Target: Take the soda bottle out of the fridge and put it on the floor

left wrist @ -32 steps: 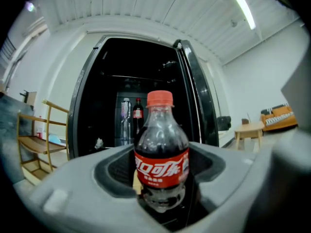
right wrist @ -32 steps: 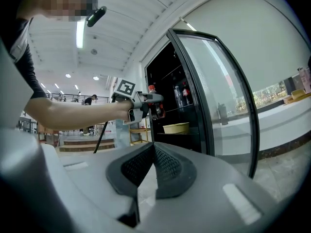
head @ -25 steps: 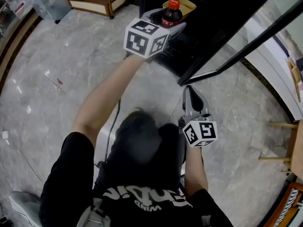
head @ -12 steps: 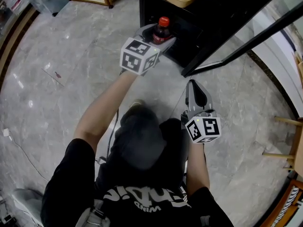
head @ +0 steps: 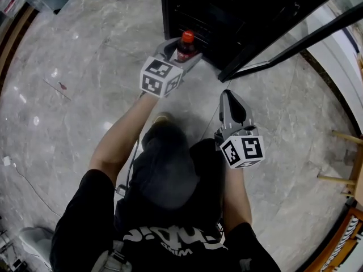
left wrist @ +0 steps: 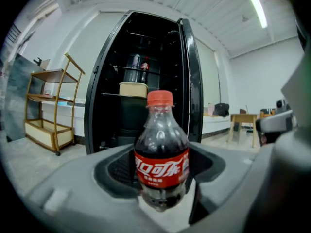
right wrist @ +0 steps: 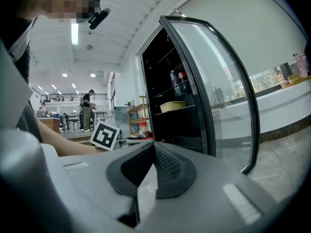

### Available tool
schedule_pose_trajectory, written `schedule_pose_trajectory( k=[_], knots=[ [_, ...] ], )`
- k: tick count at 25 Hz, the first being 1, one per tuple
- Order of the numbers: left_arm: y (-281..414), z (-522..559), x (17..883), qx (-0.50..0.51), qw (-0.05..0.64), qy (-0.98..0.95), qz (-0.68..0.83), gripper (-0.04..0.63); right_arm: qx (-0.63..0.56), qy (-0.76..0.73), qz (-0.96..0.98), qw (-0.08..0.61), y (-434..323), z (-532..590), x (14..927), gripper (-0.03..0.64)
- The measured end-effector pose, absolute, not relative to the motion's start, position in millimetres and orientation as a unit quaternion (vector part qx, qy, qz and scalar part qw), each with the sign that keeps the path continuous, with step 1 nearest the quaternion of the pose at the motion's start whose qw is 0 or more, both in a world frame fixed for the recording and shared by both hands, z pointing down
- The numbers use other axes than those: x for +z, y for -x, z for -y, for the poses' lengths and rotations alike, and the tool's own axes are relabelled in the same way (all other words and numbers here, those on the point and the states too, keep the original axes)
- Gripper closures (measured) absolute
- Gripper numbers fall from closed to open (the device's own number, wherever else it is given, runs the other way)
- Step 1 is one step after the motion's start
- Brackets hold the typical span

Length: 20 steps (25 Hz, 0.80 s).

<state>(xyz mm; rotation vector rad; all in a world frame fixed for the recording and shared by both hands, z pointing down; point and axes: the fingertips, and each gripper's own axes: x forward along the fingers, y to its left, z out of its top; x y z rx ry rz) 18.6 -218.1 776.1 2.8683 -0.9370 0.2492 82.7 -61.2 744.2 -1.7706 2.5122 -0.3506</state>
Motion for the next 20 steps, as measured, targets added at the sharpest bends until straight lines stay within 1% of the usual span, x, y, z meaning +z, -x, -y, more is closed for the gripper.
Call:
schedule_pose_trajectory(
  k=[20],
  knots=[
    [-11,206,925,0.107,0.096,-0.941,0.307,0.291,-0.132,0.570,-0.810,0.023,-83,78,793,0.617]
  ],
)
